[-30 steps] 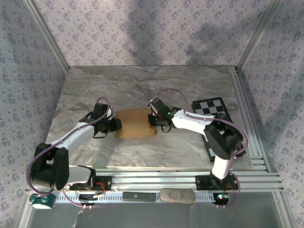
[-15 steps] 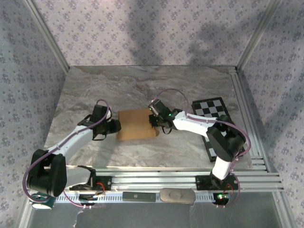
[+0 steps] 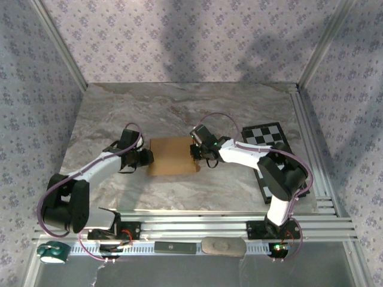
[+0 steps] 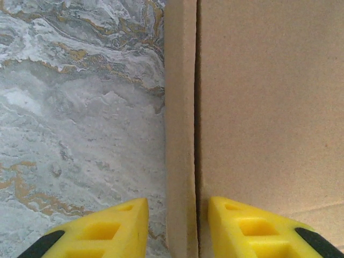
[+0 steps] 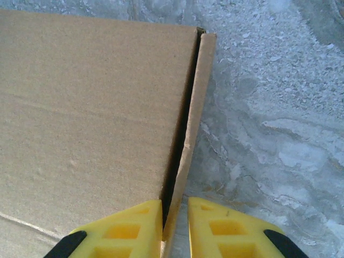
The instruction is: Fold the paper box
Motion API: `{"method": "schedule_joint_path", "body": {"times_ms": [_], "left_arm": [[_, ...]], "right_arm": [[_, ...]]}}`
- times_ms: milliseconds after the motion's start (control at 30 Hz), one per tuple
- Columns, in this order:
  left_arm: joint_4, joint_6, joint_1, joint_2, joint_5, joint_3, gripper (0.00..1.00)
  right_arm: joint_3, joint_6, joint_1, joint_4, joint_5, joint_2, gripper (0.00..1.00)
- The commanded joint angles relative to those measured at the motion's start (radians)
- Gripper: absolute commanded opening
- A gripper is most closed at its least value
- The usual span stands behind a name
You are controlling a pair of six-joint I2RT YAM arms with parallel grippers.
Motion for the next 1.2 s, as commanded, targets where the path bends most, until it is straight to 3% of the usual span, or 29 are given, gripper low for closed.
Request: {"method": "schedule_joint_path", "body": {"times_ms": [0,133,267,433,633,1167], "left_arm": [[-0.009,0.011,-0.003,-0.021,0.003,-0.006,0.36],[-0.108,0.016,-0.004,-0.156,-0.019,0.003,0.46],[-0.214,0.004,-0.031,-0.288,-0.014,-0.01,0.48],[-0.222,-0.045,-0.074,-0.398,-0.047,-0.083,0.51],[-0.125,-0.061,-0.074,-0.339,-0.034,-0.138,0.53],[0.07,-0.061,-0.075,-0.284,0.058,-0.225,0.49]], "right_arm": [[-0.023,-0.038,-0.002,-0.016,-0.005,-0.026,0.23],[-0.03,-0.094,-0.006,-0.076,0.034,-0.104,0.31],[-0.047,-0.129,0.009,-0.179,0.073,-0.169,0.37],[-0.168,-0.068,0.031,-0.138,-0.044,-0.259,0.46],[-0.172,-0.006,0.082,-0.105,-0.155,-0.246,0.51],[-0.145,0.034,0.091,-0.113,-0.155,-0.167,0.52]]}}
